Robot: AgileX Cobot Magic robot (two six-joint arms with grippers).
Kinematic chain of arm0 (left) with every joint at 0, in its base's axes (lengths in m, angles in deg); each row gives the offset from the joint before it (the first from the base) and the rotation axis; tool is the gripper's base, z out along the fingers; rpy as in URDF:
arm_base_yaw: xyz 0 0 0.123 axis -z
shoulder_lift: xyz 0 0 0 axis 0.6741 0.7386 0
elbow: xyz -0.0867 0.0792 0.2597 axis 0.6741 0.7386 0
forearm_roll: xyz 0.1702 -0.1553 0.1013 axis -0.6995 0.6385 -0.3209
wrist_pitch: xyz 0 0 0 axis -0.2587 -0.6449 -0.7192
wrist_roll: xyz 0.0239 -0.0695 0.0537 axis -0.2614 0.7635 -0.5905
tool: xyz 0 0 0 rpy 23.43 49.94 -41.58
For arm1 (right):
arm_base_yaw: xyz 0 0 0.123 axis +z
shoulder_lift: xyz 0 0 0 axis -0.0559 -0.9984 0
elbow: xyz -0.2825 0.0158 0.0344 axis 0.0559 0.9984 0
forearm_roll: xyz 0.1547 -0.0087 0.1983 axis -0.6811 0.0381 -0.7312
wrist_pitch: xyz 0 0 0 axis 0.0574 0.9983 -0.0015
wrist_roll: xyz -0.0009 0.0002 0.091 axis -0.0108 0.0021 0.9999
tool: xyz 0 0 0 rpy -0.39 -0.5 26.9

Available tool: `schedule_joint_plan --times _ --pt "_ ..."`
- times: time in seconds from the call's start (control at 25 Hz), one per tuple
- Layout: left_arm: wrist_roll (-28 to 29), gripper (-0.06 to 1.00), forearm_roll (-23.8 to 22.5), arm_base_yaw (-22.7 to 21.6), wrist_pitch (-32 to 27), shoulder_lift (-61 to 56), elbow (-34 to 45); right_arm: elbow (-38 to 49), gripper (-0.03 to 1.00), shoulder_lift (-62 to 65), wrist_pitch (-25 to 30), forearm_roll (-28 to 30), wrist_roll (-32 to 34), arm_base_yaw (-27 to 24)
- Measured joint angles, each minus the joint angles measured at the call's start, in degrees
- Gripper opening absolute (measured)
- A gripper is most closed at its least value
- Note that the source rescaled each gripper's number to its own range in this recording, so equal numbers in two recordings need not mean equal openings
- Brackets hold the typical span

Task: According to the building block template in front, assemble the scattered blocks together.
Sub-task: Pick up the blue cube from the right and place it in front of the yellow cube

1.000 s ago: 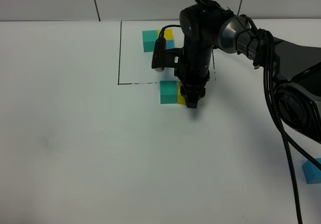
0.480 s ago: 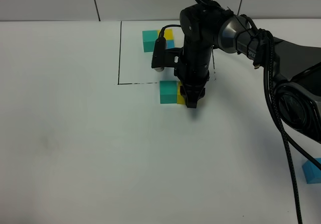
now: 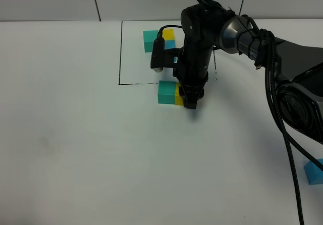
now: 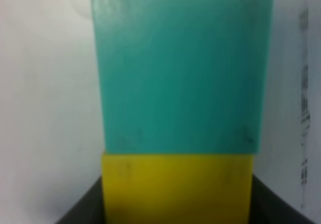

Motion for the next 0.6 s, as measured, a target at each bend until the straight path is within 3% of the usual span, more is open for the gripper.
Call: schedule_joint_plan --times 0.6 --pt "0.00 0.82 0.00 0.00 0.00 0.00 0.00 0.00 0.00 0.00 0.22 1.24 -4.15 0.04"
